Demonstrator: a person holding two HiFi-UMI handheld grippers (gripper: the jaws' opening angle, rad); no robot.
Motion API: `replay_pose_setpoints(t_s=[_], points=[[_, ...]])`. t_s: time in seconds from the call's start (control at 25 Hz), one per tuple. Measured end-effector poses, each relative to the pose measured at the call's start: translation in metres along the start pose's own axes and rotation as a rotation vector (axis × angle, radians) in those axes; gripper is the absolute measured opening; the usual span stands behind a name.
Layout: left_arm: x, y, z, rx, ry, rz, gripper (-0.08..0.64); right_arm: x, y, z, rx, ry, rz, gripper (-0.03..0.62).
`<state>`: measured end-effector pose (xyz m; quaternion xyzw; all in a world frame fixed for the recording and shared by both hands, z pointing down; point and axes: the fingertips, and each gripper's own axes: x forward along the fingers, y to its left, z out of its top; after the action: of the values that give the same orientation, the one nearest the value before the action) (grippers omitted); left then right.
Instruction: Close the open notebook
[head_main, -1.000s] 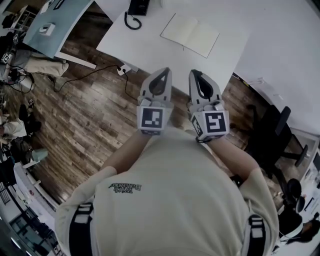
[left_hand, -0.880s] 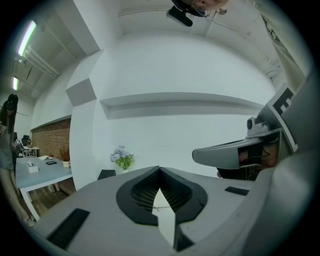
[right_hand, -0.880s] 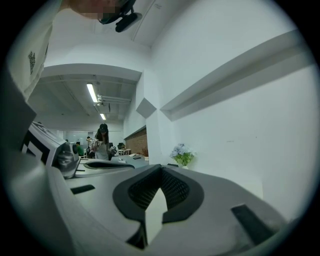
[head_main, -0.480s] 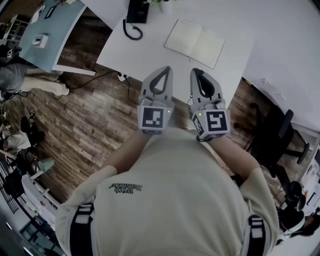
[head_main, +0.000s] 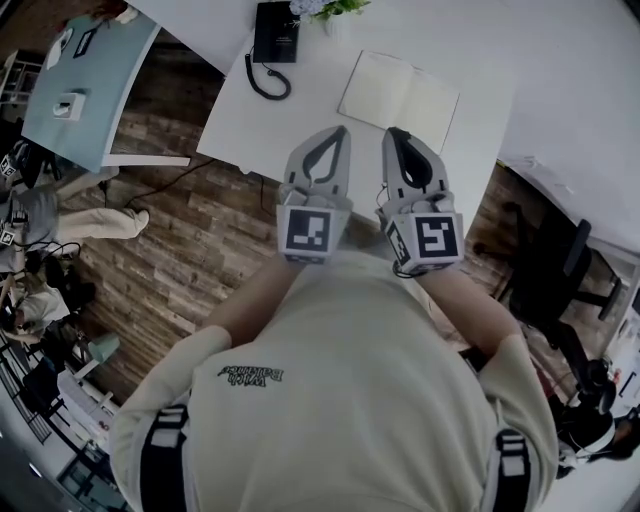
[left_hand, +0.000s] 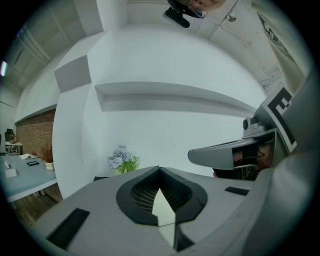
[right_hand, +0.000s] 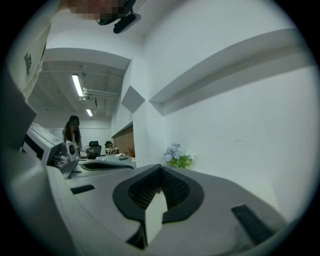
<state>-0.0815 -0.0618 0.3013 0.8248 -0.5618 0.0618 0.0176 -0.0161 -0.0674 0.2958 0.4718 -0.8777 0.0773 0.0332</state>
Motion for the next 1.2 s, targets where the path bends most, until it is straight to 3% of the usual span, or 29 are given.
replay_pose_setpoints(t_s=[0.92,1.04,1.2], points=[[0.022,0.016,-0.031,-0.033,0.084,0.098,0.012,0.045,-0.002,-0.024,-0.026,0.112,0.135,0.003],[0.031,0.023,-0.039,-0.046,0.096,0.105,0.012,0.059,-0.003,-0.030,-0.013,0.131,0.160,0.060],[0.044,0.036,-0.055,-0.064,0.120,0.112,0.013,0.078,-0.005,-0.042,-0.045,0.153,0.160,0.060]])
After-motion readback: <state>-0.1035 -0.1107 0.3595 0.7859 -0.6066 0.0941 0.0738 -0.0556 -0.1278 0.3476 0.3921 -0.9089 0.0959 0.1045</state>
